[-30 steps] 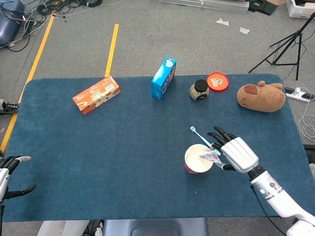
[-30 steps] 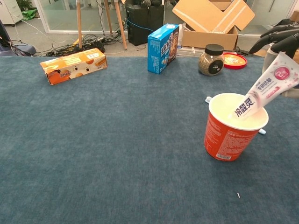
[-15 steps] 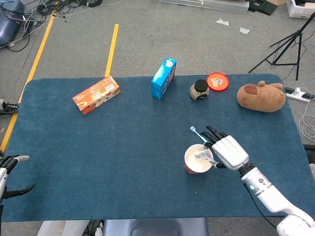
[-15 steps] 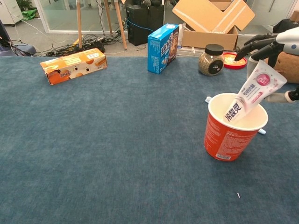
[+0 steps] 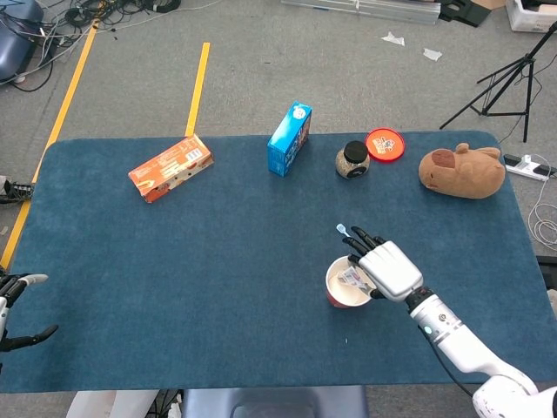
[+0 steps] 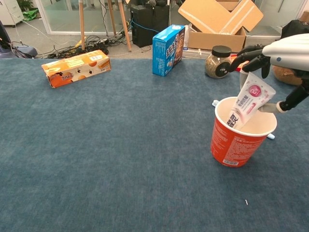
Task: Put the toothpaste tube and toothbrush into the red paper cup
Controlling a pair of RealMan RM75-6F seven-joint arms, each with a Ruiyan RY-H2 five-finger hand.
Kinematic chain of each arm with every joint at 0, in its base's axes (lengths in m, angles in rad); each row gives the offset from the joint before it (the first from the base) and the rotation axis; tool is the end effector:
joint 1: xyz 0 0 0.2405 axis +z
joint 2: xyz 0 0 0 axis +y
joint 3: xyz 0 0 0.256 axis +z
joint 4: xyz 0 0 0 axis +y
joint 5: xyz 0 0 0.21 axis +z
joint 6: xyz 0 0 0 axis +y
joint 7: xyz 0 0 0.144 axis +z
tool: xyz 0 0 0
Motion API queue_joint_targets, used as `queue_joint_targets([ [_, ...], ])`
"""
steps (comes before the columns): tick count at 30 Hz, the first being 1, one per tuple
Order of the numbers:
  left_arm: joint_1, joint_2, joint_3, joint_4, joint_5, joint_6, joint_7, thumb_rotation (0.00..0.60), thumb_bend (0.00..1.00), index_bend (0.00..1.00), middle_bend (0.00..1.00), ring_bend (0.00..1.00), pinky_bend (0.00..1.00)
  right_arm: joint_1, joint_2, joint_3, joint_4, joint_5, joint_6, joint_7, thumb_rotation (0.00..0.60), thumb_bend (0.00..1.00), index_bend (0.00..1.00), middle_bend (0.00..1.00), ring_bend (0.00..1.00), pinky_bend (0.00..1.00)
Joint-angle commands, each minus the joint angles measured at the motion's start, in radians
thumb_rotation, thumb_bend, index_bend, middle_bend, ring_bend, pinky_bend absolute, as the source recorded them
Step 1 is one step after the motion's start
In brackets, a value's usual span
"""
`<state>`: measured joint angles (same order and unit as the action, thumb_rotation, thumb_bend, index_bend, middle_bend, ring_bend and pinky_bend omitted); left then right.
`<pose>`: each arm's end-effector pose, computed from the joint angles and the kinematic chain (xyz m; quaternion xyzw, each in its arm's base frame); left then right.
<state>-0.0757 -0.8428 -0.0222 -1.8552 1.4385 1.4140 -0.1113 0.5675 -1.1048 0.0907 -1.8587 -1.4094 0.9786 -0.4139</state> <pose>-0.2938 0.1687 0.2113 -0.5731 -0.4539 -0.3705 0.5729 -0.1707 -0.2786 0.0837 0.8120 -0.2633 0.3190 0.4118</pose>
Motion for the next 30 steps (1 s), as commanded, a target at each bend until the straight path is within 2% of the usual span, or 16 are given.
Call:
queue_joint_targets([
  [1, 0.001, 0.002, 0.000, 0.000, 0.000, 0.001, -0.004, 0.600, 0.00, 0.25, 0.27, 0.20, 0.20, 0.013, -0.015, 0.002, -0.008, 0.024, -0.012, -0.031, 0.600, 0.38, 0.67, 0.20, 0.00, 0.36],
  [16, 0.005, 0.011, -0.001, -0.003, 0.005, 0.008, -0.014, 0.600, 0.00, 0.25, 0.27, 0.20, 0.20, 0.053, -0.070, -0.003, -0.006, 0.097, -0.030, -0.118, 0.600, 0.38, 0.67, 0.20, 0.00, 0.36],
  [30, 0.007, 0.015, -0.002, -0.006, 0.006, 0.010, -0.019, 0.600, 0.00, 0.25, 0.27, 0.20, 0.20, 0.074, -0.097, -0.020, -0.003, 0.117, -0.033, -0.145, 0.600, 0.38, 0.67, 0.20, 0.00, 0.35],
])
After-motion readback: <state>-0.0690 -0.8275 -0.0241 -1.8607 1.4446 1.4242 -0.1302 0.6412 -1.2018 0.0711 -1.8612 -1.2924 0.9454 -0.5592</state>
